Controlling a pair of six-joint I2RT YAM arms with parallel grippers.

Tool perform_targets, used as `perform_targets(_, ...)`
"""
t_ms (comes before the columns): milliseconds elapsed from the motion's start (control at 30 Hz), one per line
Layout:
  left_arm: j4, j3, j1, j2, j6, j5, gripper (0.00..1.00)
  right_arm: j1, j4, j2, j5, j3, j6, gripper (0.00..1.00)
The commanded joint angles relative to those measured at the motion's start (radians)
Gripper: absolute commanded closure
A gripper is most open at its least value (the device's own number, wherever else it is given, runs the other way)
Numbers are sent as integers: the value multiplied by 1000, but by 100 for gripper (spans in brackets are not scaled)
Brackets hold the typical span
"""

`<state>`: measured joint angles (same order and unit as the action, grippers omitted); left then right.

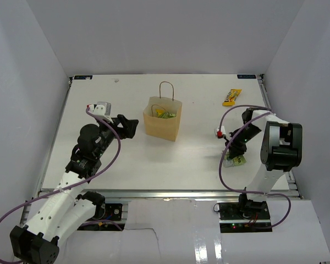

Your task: Place the snacks into the paper bag

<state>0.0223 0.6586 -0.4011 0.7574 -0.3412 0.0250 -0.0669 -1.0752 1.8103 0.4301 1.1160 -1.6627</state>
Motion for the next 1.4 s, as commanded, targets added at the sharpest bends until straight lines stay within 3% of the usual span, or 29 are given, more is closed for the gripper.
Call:
perform_targets(0, -15, -4, 4, -12, -16, -10, 8, 6, 29, -1, 48, 1, 38, 92)
perform_targets(100, -39, -2, 4, -10, -24, -45, 8, 6, -58, -64, 192, 129, 72, 92)
perform_targets(267, -68, 1, 4, -3, -32, -53, 8, 64, -115, -108, 478, 431, 349, 92)
perform_targets(367, -68, 15, 4, 6, -33, -56, 8, 146, 16, -137, 516, 556, 545, 92)
perform_targets(400, -67, 18, 5, 8, -30, -57, 8, 200, 173, -173, 510, 558, 716, 92)
perform_targets(467, -59, 25, 4, 8, -30, -63, 8, 293, 353, -236, 435, 535, 957, 92)
perform_targets(500, -56, 27, 4, 5, -30, -68, 8, 324, 530, -256, 385, 507, 1028, 92)
perform_targets(633, -45, 21, 5, -21, -39, -79, 8, 490, 767, -273, 96, 517, 1239, 92)
perform_targets(833, -28, 13, 5, -58, -48, -91, 8, 709, 961, -203, -276, 519, 1339, 92)
perform_targets(1033, -1, 7, 4, -79, -53, -97, 8, 794, 1159, -190, -499, 386, 1313, 92)
perform_targets(1100, -5, 1, 4, -84, -56, -97, 8, 799, 1167, -187, -508, 374, 1307, 91)
perform_targets(1167, -7, -1, 5, -81, -56, -94, 8, 803, 1169, -187, -508, 358, 1307, 80)
perform_targets(1300, -15, -1, 5, -66, -56, -86, 8, 809, 1167, -201, -485, 326, 1284, 45)
perform_targets(1367, -15, 1, 5, -59, -56, -82, 8, 811, 1161, -216, -467, 320, 1276, 34)
